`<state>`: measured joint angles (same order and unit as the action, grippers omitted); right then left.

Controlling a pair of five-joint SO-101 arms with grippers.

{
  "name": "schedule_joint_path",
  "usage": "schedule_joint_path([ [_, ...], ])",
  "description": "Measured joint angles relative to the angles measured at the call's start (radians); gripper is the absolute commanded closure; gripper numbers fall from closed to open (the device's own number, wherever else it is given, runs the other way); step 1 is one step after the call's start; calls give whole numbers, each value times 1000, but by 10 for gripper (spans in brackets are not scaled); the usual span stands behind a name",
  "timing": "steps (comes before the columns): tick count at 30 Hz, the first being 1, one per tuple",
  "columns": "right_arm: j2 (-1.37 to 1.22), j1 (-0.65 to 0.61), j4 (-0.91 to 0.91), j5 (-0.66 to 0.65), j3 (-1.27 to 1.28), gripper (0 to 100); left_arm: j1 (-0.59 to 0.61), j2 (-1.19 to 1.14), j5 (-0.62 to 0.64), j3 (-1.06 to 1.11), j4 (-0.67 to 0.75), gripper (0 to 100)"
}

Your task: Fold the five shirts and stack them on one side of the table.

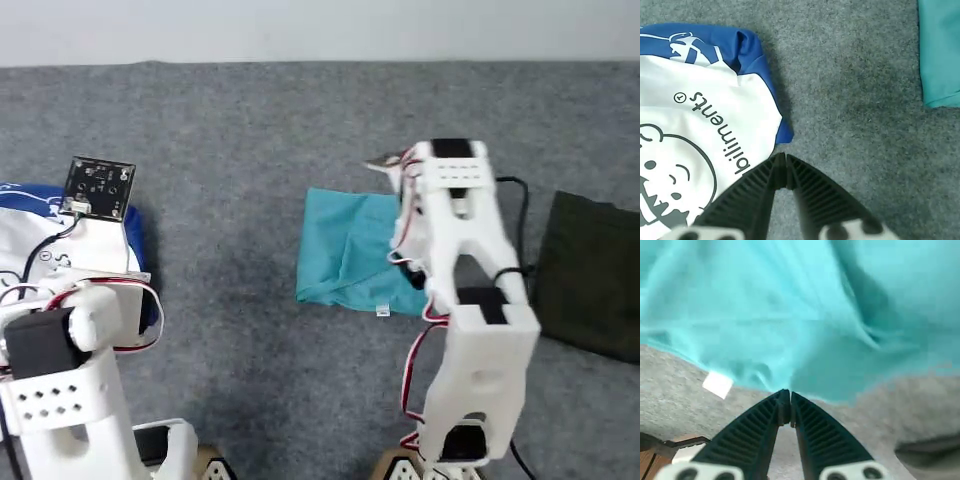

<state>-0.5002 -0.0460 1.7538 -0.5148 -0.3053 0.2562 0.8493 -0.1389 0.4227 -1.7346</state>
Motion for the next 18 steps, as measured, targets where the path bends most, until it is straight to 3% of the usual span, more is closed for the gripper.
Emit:
schedule_joint_path([
  [6, 138, -38, -38, -12, 0, 983, 0, 0, 0, 0, 0, 994],
  [12, 149, -176, -275, -11, 0, 955, 0, 0, 0, 0, 0, 994],
  [15, 95, -212, -385, 57, 0, 871, 0, 0, 0, 0, 0, 994],
  [18, 31, -233, -457, 121, 0, 869, 0, 0, 0, 0, 0, 994],
])
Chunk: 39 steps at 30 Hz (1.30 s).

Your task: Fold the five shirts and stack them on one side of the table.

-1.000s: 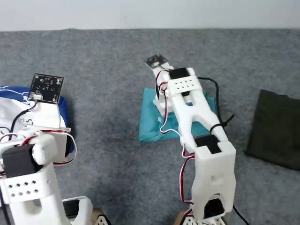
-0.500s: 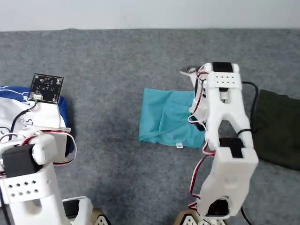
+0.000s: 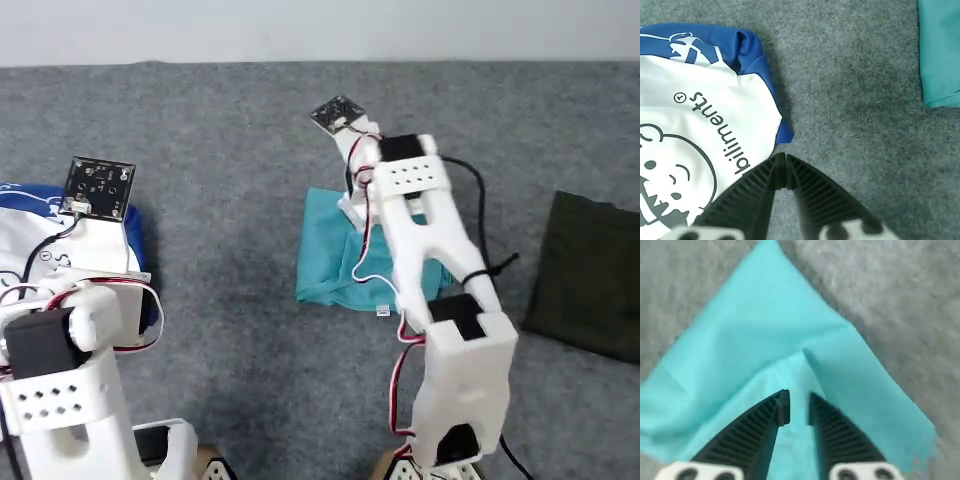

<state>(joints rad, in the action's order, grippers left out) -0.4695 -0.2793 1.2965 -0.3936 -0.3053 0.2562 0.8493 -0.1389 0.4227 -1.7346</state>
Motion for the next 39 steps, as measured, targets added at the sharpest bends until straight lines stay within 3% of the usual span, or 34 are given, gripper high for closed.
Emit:
schedule_joint_path([
  [9, -110, -40, -61, 29, 0, 904, 0, 0, 0, 0, 0, 994],
  [13, -123, -38, -61, 29, 0, 994, 0, 0, 0, 0, 0, 994],
  [18, -123, -34, -55, 29, 0, 989, 0, 0, 0, 0, 0, 994],
  [25, -123, -23, 127, 25, -110, 988, 0, 0, 0, 0, 0, 994],
  [30, -112, -18, 290, -52, -161, 988, 0, 0, 0, 0, 0, 994],
  [39, -32, 126, 457, -127, -163, 988, 0, 0, 0, 0, 0, 994],
])
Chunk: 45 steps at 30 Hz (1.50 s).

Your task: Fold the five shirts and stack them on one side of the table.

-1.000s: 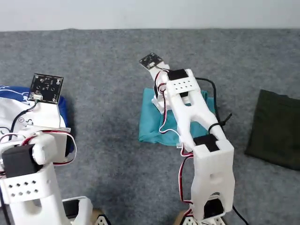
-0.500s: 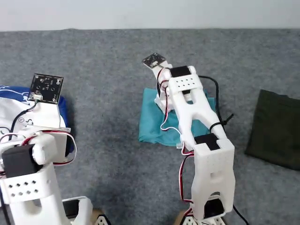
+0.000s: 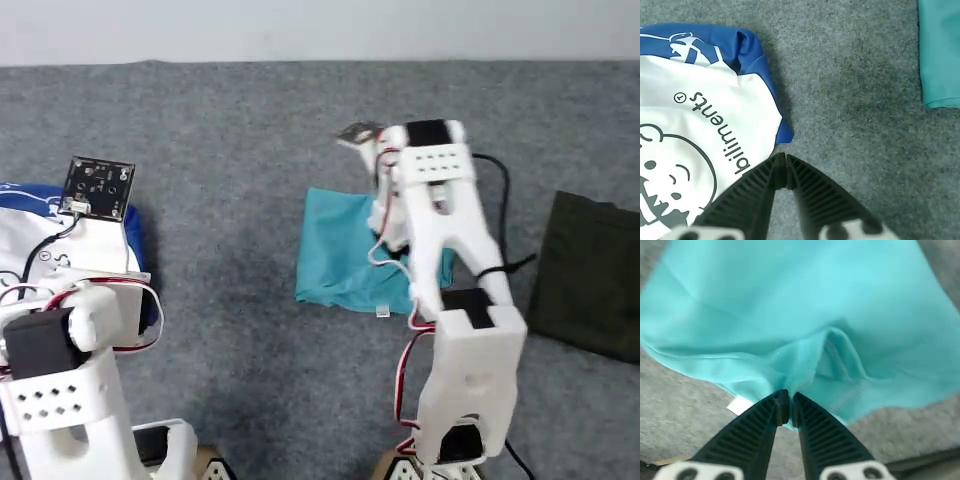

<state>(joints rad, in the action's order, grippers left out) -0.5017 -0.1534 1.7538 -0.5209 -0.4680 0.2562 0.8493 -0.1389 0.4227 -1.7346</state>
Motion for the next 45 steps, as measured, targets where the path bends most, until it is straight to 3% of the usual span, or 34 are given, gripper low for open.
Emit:
schedule_joint_path([
  [8, 26, 138, 0, -91, 6, 988, 0, 0, 0, 0, 0, 994],
  [25, 91, 66, 2, -135, 278, 980, 0, 0, 0, 0, 0, 994],
  [31, 195, 61, 2, -158, 295, 804, 0, 2, 0, 38, 0, 994],
  [34, 281, 61, 2, -153, 295, 775, 0, 2, 0, 40, 0, 994],
  [39, 413, -6, 2, -118, 290, 785, 0, 2, 0, 40, 0, 994],
  [44, 420, -110, -11, -112, 272, 998, 0, 2, 0, 40, 0, 994],
  [45, 405, -129, -32, -112, 270, 987, 0, 2, 0, 40, 0, 994],
])
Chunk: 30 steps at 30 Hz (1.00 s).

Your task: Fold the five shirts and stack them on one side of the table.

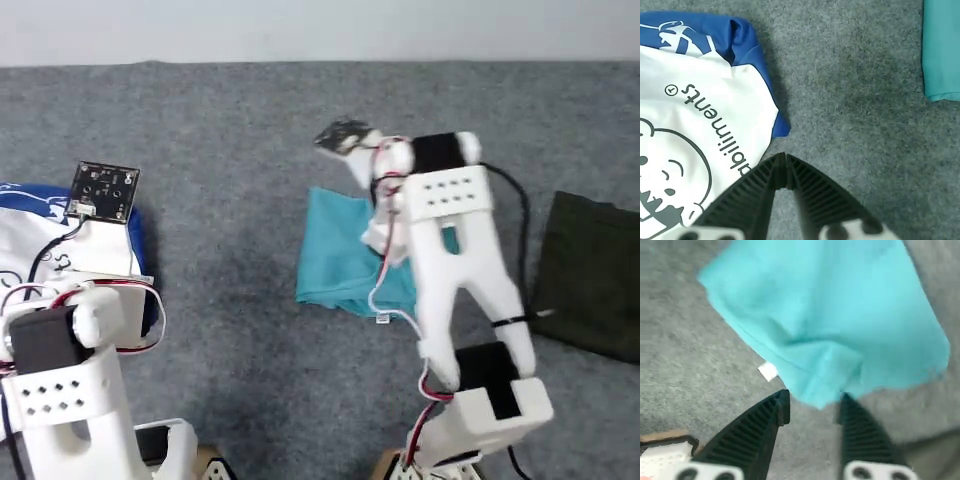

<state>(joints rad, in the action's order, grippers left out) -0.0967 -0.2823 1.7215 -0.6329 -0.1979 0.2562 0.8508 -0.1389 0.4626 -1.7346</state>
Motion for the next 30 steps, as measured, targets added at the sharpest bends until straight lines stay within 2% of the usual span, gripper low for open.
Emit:
schedule_joint_path([
  [1, -20, -15, -25, 0, 0, 963, 0, 0, 0, 0, 0, 994],
  [5, -135, -32, -107, 0, 0, 989, 0, 0, 0, 0, 0, 994],
  [13, -315, 6, -199, 0, 0, 988, 0, 0, 0, 0, 0, 994],
  [16, -347, 60, -158, 0, 0, 989, 0, 0, 0, 0, 0, 994],
  [21, -348, 147, 18, 0, 0, 989, 0, 0, 0, 0, 0, 994],
  [26, -322, 196, 32, -12, 2, 989, 0, 0, 0, 0, 0, 994],
  [30, -229, 180, 32, -12, 2, 989, 0, 0, 0, 0, 0, 994],
])
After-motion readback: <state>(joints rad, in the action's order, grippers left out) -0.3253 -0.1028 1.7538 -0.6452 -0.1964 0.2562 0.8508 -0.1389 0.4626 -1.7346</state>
